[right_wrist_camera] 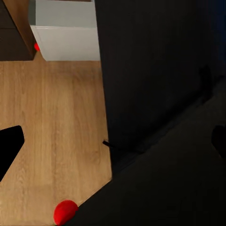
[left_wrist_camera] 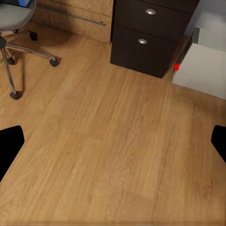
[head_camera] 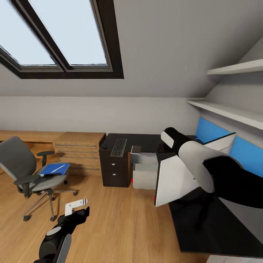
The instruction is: In the bedroom, organize the workspace by keeping the computer under the desk, ensuring the monitor is on the desk, placing the keyboard on the desk next to the monitor, placing the mouse on the desk next to the keyboard, moving the folder from the swivel chair onto the desk next to the mouse, stacking the notebook on top of the folder with the pen on top of the notebook, and positioning the swivel chair next to the desk.
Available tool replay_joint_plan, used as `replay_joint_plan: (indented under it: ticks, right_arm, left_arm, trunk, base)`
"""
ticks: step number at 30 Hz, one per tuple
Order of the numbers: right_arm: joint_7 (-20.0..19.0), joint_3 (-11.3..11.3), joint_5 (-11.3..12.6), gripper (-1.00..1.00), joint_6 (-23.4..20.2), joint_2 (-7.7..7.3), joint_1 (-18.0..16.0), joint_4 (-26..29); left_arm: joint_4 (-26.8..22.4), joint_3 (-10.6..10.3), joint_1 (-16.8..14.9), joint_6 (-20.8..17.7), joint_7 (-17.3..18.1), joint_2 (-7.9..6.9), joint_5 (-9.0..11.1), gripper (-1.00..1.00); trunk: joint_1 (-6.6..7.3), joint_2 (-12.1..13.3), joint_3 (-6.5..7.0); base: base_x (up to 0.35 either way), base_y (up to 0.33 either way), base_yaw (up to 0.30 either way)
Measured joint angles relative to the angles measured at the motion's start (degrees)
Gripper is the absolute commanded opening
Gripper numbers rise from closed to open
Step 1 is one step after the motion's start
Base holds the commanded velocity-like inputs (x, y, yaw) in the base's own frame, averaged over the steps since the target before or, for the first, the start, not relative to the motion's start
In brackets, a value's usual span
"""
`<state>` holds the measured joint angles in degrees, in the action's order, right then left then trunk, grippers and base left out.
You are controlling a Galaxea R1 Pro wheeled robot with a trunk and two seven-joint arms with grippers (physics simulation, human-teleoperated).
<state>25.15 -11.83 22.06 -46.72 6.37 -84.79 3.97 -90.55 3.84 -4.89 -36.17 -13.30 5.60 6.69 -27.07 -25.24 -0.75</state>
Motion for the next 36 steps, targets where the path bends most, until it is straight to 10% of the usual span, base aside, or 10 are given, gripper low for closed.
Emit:
replay_joint_plan:
  ticks: [36]
  right_arm:
    - [0.2, -0.5, 0.0, 1.0, 0.6, 0.0, 0.0, 0.7]
  left_arm:
    - [0.0, -0.1, 0.0, -0.2, 0.0, 0.01, 0.0, 1.0]
  trunk:
    - [0.0, 0.0, 0.0]
  base:
    - [-0.1, -0.008, 0.0]
